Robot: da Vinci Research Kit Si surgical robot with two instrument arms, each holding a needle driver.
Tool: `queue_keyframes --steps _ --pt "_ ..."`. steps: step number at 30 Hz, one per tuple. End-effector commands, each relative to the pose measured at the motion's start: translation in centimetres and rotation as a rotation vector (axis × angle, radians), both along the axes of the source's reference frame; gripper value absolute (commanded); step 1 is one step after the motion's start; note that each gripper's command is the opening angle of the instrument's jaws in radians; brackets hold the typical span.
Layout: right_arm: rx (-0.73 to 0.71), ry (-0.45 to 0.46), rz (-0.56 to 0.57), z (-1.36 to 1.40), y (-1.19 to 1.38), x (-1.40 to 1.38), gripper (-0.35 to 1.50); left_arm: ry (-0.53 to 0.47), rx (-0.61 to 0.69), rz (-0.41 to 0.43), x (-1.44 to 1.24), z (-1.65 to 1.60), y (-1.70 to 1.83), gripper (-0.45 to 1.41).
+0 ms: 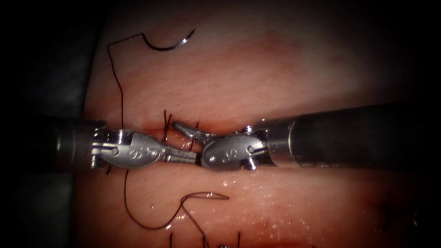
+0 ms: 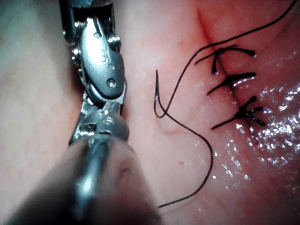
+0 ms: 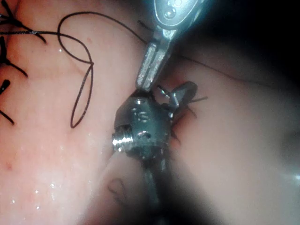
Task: Wound Closure
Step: Use the right gripper to cut the suture tail, then set the cut suture down with the left.
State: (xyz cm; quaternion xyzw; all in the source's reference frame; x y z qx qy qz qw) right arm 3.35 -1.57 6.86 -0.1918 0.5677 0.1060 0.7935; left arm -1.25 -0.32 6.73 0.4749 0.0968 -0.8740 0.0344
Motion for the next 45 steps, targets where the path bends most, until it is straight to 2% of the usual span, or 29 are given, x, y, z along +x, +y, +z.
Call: queue_keyframes --steps 1,14,16,17,18,23,24,25,26,27,30,32,33,37,40,44,45 --pt "-0.002 0.004 0.001 0.05 0.0 0.11 1.28 -0.002 -0.001 0.001 -0.06 0.05 -0.02 -0.45" --pt "-0.014 -0.016 0.02 0.23 0.08 0.13 1.25 -0.012 0.005 0.004 -0.09 -0.01 -0.07 -0.45" --pt "-0.017 -0.023 0.024 0.26 0.05 0.13 0.91 -0.012 0.005 0.004 -0.09 -0.02 -0.07 -0.45" --pt "-0.014 -0.048 0.038 0.27 0.0 0.13 -0.23 -0.012 0.005 0.004 -0.09 -0.02 -0.07 -0.45" --pt "-0.012 -0.063 0.052 0.26 -0.01 0.14 -0.35 -0.011 0.005 0.004 -0.09 -0.02 -0.07 -0.45" --pt "0.017 -0.058 0.066 0.24 -0.01 0.14 -0.35 -0.014 0.005 0.009 -0.04 -0.05 -0.1 -0.45" --pt "0.018 -0.052 0.061 0.23 0.0 0.13 -0.16 -0.015 0.005 0.011 -0.02 -0.05 -0.1 -0.45" --pt "0.019 -0.043 0.048 0.21 0.0 0.09 0.51 -0.019 0.005 0.014 0.05 -0.08 -0.12 -0.45" --pt "0.028 -0.036 0.043 0.17 -0.01 0.02 1.01 -0.031 0.0 0.006 0.13 -0.1 -0.15 -0.45" --pt "0.024 -0.034 0.04 0.14 0.0 -0.02 1.09 -0.039 -0.004 0.001 0.18 -0.12 -0.17 -0.45" --pt "0.015 -0.012 0.027 0.01 -0.04 -0.25 1.16 -0.077 -0.008 -0.031 0.53 -0.24 -0.33 -0.45" --pt "-0.002 -0.024 0.029 -0.11 -0.06 -0.47 1.18 -0.081 0.011 -0.033 0.85 -0.3 -0.5 -0.45" --pt "0.002 -0.022 0.043 -0.19 -0.06 -0.64 1.18 -0.061 0.027 -0.047 1.03 -0.33 -0.6 -0.45" --pt "0.004 -0.021 0.059 -0.33 -0.06 -0.97 1.18 0.009 0.065 -0.11 1.45 -0.41 -0.92 -0.45" --pt "0.004 -0.022 0.06 -0.34 -0.08 -1.04 1.18 0.028 0.099 -0.137 1.52 -0.39 -1.02 -0.45" --pt "0.0 -0.02 0.059 -0.32 -0.1 -1.06 1.13 0.095 0.124 -0.157 1.53 -0.19 -1.13 -0.45" --pt "0.0 -0.019 0.059 -0.32 -0.1 -1.06 1.11 0.109 0.119 -0.16 1.52 -0.07 -1.09 -0.38"
